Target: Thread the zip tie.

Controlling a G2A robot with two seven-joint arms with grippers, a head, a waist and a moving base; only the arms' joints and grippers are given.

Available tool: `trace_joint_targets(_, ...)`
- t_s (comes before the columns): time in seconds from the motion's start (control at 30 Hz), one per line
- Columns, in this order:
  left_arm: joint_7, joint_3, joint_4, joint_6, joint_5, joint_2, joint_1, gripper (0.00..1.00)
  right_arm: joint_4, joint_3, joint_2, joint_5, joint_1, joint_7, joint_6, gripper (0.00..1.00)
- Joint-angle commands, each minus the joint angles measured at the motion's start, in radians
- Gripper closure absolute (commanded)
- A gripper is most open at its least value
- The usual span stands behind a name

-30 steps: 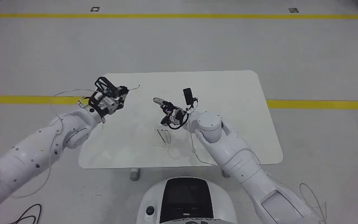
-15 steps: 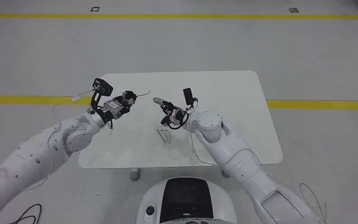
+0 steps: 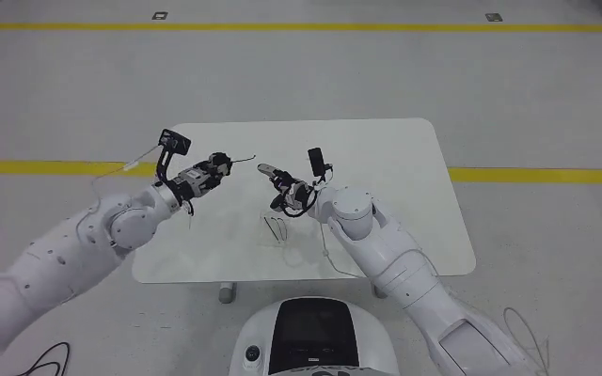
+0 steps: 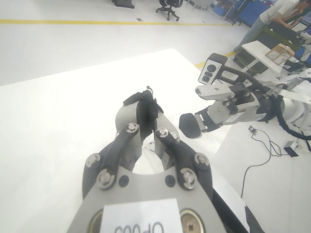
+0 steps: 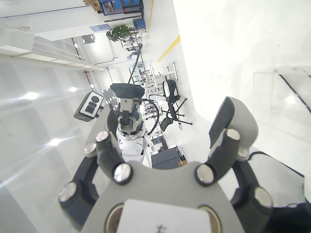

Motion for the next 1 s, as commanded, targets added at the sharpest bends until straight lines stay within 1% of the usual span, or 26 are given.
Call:
trace_joint_targets(0.0,0.0,0.0,0.0,0.0,0.0,0.0,0.0,1.0,0.0,0.0,0.0,0.0,0.0,0.0,0.0,0.0)
trace_joint_targets(0.03,-0.006,0.0,0.0,0.0,-0.012,-0.002,0.006,1.0,0.0,0.0,0.0,0.0,0.0,0.0,0.0,0.0)
trace_joint_targets(0.07,-0.032,-0.002,0.012,0.0,-0.033,-0.007,0.007,1.0,0.0,0.0,0.0,0.0,0.0,0.0,0.0,0.0)
trace_joint_targets(0.13,-0.066,-0.01,0.012,0.0,-0.087,-0.017,0.002,1.0,0.0,0.0,0.0,0.0,0.0,0.0,0.0,0.0)
trace_joint_targets(0.17,-0.112,-0.015,0.013,0.0,-0.156,-0.023,-0.002,1.0,-0.002,0.004,0.0,0.002,-0.005,-0.006,-0.007,0.0)
trace_joint_targets(0.23,-0.164,-0.029,0.028,0.0,-0.198,-0.031,-0.018,1.0,-0.012,0.018,0.003,0.01,-0.018,-0.009,-0.022,0.0)
trace_joint_targets(0.27,-0.196,-0.033,0.03,0.0,-0.244,-0.037,-0.021,1.0,-0.016,0.028,0.006,0.014,-0.023,-0.007,-0.028,0.0)
trace_joint_targets(0.3,-0.238,-0.044,0.044,0.0,-0.283,-0.044,-0.032,1.0,-0.02,0.041,0.009,0.019,-0.031,-0.001,-0.034,0.0)
trace_joint_targets(0.33,-0.269,-0.048,0.05,0.0,-0.301,-0.051,-0.036,1.0,-0.023,0.05,0.012,0.02,-0.036,0.004,-0.038,0.0)
trace_joint_targets(0.37,-0.316,-0.053,0.052,0.0,-0.34,-0.057,-0.04,1.0,-0.026,0.059,0.014,0.021,-0.042,0.009,-0.041,0.0)
trace_joint_targets(0.4,-0.353,-0.066,0.067,0.0,-0.373,-0.066,-0.048,1.0,-0.03,0.073,0.018,0.022,-0.049,0.016,-0.045,0.0)
trace_joint_targets(0.47,-0.419,-0.082,0.08,0.0,-0.429,-0.08,-0.052,1.0,-0.04,0.089,0.024,0.02,-0.059,0.027,-0.049,0.0)
trace_joint_targets(0.5,-0.453,-0.098,0.097,0.0,-0.467,-0.09,-0.052,1.0,-0.047,0.1,0.028,0.016,-0.066,0.033,-0.051,0.0)
trace_joint_targets(0.57,-0.524,-0.124,0.114,0.0,-0.533,-0.104,-0.048,1.0,-0.058,0.117,0.034,0.01,-0.076,0.04,-0.053,0.0)
trace_joint_targets(0.6,-0.551,-0.14,0.128,0.0,-0.554,-0.111,-0.043,1.0,-0.063,0.126,0.037,0.007,-0.081,0.04,-0.052,0.0)
trace_joint_targets(0.63,-0.598,-0.159,0.139,0.0,-0.591,-0.121,-0.034,1.0,-0.07,0.136,0.04,0.003,-0.087,0.038,-0.05,0.0)
trace_joint_targets(0.7,-0.657,-0.196,0.162,0.0,-0.626,-0.135,-0.02,1.0,-0.083,0.148,0.044,-0.001,-0.096,0.036,-0.044,0.0)
trace_joint_targets(0.73,-0.7,-0.22,0.172,0.0,-0.655,-0.144,-0.006,1.0,-0.089,0.155,0.047,-0.004,-0.101,0.034,-0.04,0.0)
trace_joint_targets(0.83,-0.783,-0.281,0.199,0.0,-0.697,-0.165,0.027,1.0,-0.1,0.166,0.051,-0.006,-0.108,0.034,-0.034,0.0)
trace_joint_targets(0.87,-0.821,-0.312,0.21,0.0,-0.712,-0.175,0.042,1.0,-0.103,0.169,0.052,-0.007,-0.11,0.033,-0.031,0.0)
trace_joint_targets(0.93,-0.875,-0.358,0.225,0.0,-0.736,-0.19,0.069,1.0,-0.106,0.171,0.053,-0.007,-0.111,0.031,-0.03,0.0)
trace_joint_targets(0.97,-0.912,-0.39,0.236,0.0,-0.75,-0.2,0.088,1.0,-0.107,0.172,0.054,-0.006,-0.111,0.028,-0.03,0.0)
